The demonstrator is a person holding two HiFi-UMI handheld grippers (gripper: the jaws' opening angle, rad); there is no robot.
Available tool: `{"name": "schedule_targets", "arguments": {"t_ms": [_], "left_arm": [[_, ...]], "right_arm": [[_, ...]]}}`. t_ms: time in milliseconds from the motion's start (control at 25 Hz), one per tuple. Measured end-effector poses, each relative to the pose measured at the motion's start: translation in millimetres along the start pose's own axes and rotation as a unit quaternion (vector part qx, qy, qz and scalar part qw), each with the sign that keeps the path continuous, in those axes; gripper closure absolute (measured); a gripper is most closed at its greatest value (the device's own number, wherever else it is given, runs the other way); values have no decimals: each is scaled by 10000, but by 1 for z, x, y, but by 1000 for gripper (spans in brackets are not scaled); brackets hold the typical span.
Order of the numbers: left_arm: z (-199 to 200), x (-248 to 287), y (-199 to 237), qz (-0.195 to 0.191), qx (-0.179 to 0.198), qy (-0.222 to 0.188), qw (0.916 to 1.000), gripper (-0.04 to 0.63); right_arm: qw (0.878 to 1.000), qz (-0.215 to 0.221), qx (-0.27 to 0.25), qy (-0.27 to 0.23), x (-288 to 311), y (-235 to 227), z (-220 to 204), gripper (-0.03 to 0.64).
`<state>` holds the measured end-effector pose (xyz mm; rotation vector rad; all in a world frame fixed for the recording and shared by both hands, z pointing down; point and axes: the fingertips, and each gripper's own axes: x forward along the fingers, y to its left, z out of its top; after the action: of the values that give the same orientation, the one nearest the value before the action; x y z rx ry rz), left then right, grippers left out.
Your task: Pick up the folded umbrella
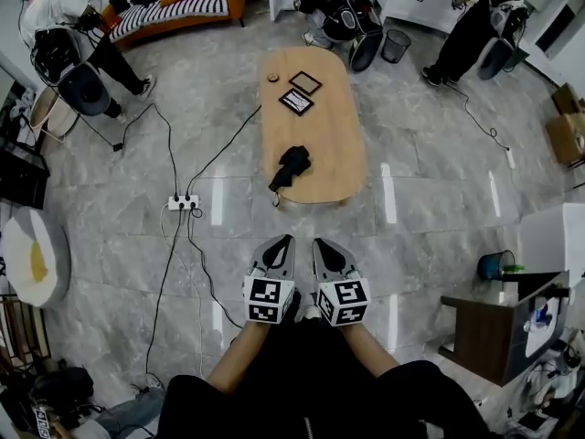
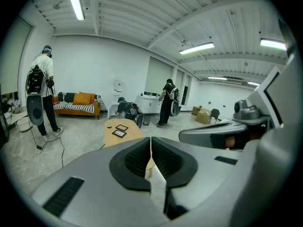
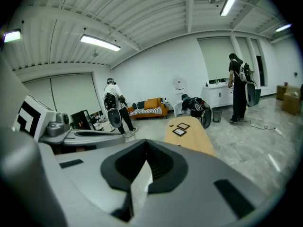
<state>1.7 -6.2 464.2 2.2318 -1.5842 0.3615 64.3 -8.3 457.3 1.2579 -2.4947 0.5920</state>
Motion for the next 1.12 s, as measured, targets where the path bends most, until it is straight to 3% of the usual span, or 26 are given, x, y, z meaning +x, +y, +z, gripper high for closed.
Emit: {"name": "schedule_targets", "arguments": {"t_ms": [360,800,1120], "left_arm": [[18,25,35,-196,49,-71,9998,577],[12,51,51,-365,-61,156,9992,577],[8,81,66,-285,-94,404,9987,575]], "right_arm": [[9999,-143,-22,18,41,3,20,606],[9994,-277,89,178,64,-5,18,606],[9990,-233,263,283,97,-28,21,606]]}}
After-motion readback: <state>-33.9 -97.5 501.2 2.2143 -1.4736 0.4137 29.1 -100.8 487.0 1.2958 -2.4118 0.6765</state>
